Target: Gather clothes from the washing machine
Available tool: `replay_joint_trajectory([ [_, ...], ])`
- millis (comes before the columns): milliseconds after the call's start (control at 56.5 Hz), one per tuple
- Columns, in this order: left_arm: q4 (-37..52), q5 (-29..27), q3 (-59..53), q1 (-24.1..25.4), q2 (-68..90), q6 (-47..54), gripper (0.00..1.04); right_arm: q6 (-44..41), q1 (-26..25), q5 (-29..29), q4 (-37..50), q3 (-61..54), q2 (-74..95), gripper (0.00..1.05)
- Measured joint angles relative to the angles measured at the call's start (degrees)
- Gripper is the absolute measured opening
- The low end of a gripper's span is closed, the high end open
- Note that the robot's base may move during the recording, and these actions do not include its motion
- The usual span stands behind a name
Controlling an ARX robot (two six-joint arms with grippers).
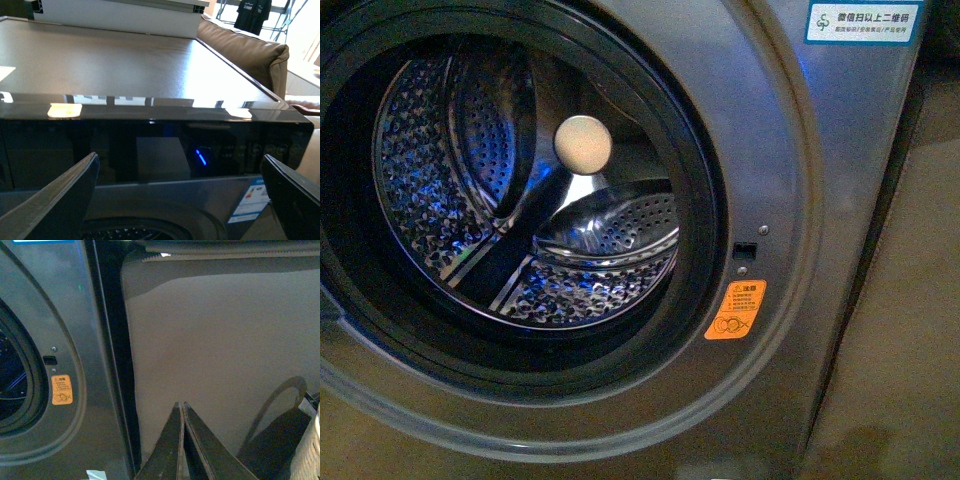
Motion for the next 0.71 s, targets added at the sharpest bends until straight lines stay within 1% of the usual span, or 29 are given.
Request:
replay_joint_trajectory([
  [18,0.0,-0.3,-1.3,-0.2,-0.6,-0.3,0.98,0.0,0.0,0.0,-0.2,-0.1,-0.3,0.02],
  [53,1.6,-3.4,-4.3,-0.9,-2.1,0.8,0.95,0.0,0.0,0.0,-0.4,-0.3,-0.9,0.02],
  [71,4.0,-5.8,-7.0,-1.0,-3.2,1.4,0.92,0.0,0.0,0.0,-0.5,-0.4,-1.2,0.02],
  [106,8.0,-8.6,-11.6,-0.8,-5.1,3.3,0.86,0.0,0.0,0.0,-0.8,-0.7,-1.7,0.02],
  [124,10.5,-9.6,-15.0,-0.4,-6.6,4.3,0.83,0.0,0.0,0.0,-1.0,-0.8,-2.1,0.02],
  [159,14.1,-9.5,-20.3,0.5,-9.0,5.4,0.77,0.0,0.0,0.0,-1.3,-1.0,-2.6,0.02],
  [230,21.1,-7.6,-32.8,3.0,-15.4,7.0,0.65,0.0,0.0,0.1,-1.9,-1.5,-3.5,0.02],
  [248,21.9,-7.4,-34.5,3.3,-16.3,7.1,0.63,0.0,0.0,0.1,-2.0,-1.6,-3.8,0.02],
  [301,26.9,-5.5,-45.3,6.1,-22.5,7.8,0.51,0.0,0.0,0.1,-2.7,-2.0,-4.8,0.02],
  [389,30.4,-3.3,-54.3,8.3,-27.3,8.1,0.38,0.0,0.0,0.1,-3.3,-2.3,-5.8,0.02],
  [425,32.7,-1.6,-59.8,9.8,-30.0,8.3,0.29,0.0,0.0,0.1,-3.7,-2.5,-6.5,0.02],
  [513,36.3,1.5,-69.4,12.6,-33.9,8.7,0.11,0.0,0.0,0.1,-3.5,-4.4,-8.3,0.02],
  [531,36.4,1.6,-70.3,12.8,-34.2,8.7,0.09,0.0,0.0,0.1,-3.6,-4.4,-8.4,0.02],
  [566,37.9,2.8,-74.1,14.2,-36.0,8.7,0.02,0.0,0.0,0.1,-3.9,-4.4,-8.9,0.02],
  [584,38.5,3.3,-75.4,14.7,-36.8,8.7,0.03,0.0,0.0,0.1,-4.3,-4.4,-9.2,0.02],
  [637,40.5,5.0,-80.2,16.6,-39.8,8.7,0.04,0.0,0.0,0.0,-12.1,-4.4,-15.2,0.02],
  [708,42.0,6.4,-84.1,18.2,-42.3,8.7,0.04,0.0,0.0,0.1,-13.9,-4.4,-18.5,0.02],
])
